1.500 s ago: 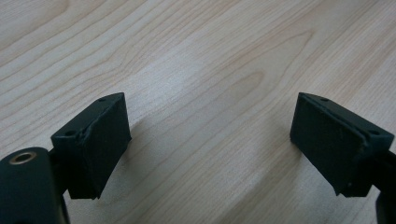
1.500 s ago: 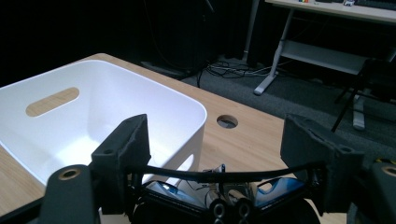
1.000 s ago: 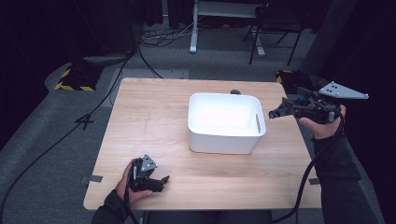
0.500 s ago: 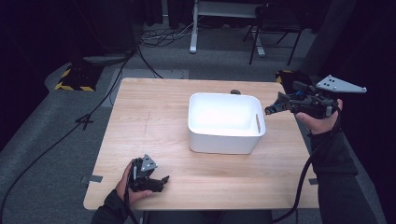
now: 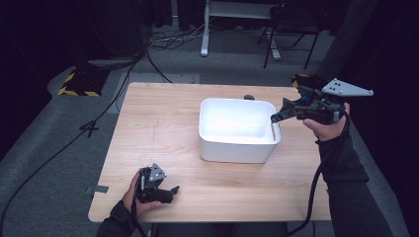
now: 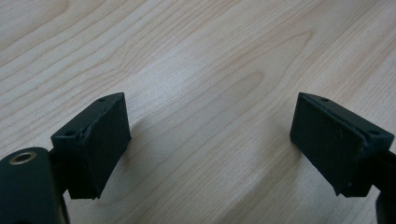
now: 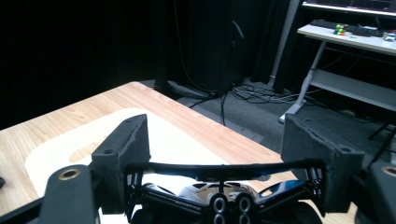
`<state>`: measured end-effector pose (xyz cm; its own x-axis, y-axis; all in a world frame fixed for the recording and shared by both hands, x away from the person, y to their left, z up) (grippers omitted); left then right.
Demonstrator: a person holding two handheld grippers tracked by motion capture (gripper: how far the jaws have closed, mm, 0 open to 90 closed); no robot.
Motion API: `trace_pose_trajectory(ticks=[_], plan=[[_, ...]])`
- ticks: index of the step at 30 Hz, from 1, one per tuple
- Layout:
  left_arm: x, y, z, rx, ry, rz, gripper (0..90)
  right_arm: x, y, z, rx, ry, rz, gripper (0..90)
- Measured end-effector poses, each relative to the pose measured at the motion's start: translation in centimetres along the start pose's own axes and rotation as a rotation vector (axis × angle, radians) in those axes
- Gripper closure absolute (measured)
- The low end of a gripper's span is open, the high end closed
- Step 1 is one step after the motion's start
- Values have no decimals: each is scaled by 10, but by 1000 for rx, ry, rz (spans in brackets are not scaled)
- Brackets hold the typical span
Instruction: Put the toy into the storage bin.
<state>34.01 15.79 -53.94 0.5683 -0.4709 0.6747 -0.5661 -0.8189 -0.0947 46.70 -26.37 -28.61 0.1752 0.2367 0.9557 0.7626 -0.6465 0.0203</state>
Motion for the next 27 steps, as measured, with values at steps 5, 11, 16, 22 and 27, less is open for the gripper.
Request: trace_pose_trajectory(ticks=[5,11,16,22,27], plan=[[0,0,0,0,0,0,124,-1,-4,7,18,-6,-9,249],[0,0,0,0,0,0,124,-4,-10,18,41,-26,-2,248],[0,0,0,0,0,0,124,-7,-15,28,63,-48,-16,249],[0,0,0,0,0,0,124,-14,-19,45,100,-77,-16,249],[0,0,0,0,0,0,124,-21,-22,58,129,-104,-14,248]])
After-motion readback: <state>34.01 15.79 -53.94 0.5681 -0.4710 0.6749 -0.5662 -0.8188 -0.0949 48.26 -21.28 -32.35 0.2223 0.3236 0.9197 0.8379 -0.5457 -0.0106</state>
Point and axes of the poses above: each handheld gripper's, and its own axes: z roughly forward along the jaws, x roughly out of its top, y roughly to its right, the point moved 5 cm from there along z, roughly forward along the jaws, and after that the axes turned 9 degrees about x, right-handed, at the moved point
